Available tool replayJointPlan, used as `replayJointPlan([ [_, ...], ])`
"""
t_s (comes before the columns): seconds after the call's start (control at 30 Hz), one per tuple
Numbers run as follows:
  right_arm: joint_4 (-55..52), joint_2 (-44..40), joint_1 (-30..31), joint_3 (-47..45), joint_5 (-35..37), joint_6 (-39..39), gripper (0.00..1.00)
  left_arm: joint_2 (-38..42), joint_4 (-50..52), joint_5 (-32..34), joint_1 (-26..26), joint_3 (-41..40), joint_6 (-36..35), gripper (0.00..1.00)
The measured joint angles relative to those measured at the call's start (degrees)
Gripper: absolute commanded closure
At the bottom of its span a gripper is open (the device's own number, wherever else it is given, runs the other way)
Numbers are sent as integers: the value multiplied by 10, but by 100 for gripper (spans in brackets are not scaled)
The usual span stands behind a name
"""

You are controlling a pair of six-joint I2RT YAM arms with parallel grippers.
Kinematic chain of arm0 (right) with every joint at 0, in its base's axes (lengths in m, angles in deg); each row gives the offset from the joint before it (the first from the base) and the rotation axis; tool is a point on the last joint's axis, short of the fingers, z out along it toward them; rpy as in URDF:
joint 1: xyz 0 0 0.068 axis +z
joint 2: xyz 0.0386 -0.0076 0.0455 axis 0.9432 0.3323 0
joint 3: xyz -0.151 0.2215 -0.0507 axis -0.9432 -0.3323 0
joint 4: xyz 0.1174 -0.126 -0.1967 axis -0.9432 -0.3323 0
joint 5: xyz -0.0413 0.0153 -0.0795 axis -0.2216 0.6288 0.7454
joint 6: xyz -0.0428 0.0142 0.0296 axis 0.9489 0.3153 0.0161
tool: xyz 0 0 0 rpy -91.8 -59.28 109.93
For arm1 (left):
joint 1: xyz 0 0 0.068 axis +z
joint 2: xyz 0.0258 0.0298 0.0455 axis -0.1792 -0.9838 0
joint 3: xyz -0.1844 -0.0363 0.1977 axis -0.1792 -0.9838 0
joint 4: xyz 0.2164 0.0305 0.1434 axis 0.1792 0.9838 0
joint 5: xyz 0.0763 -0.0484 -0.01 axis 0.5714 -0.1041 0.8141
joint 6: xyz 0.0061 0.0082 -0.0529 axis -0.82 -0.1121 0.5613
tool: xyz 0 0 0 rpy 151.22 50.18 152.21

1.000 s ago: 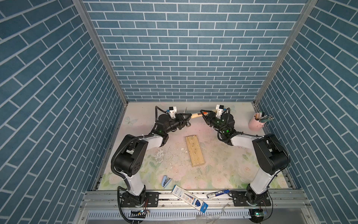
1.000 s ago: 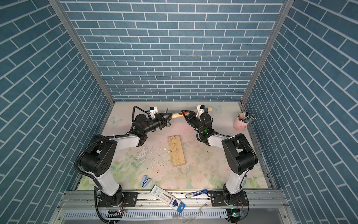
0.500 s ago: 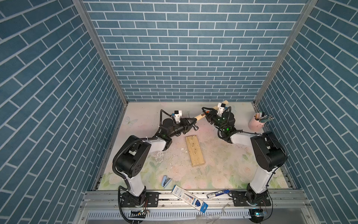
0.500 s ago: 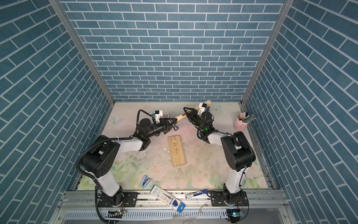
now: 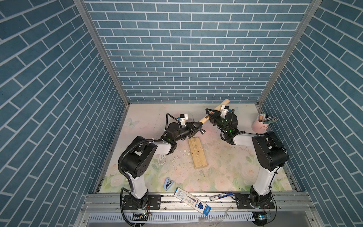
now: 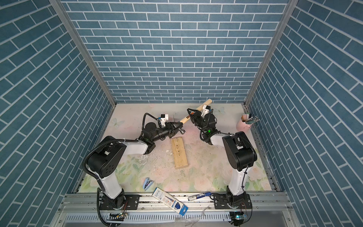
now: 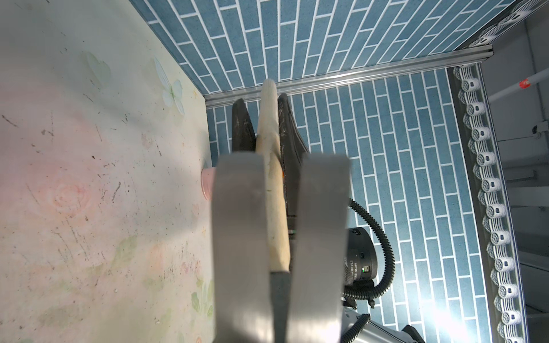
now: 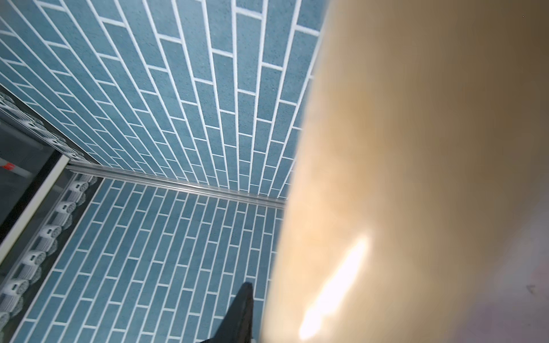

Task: Use a claw hammer to pull out a nail
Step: Pick up the hammer at the center of the board.

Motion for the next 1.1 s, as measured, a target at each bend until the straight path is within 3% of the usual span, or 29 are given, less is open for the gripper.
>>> replayJointPlan([
  [0.3,6,2,0,14,-12,-48,81,-1,-11,-3,-1,0,-3,89],
  [0.47,7,5,0,14,-17,-49,99,-3,-10,-7,-2,0,-4,65],
  [0.63,5,6,0,12,-23,-24,100,-4,-3,-23,-6,2,-5,37],
  [1.1,-25,1,-17,12,-33,5,100,-3,15,-40,12,5,-17,28],
])
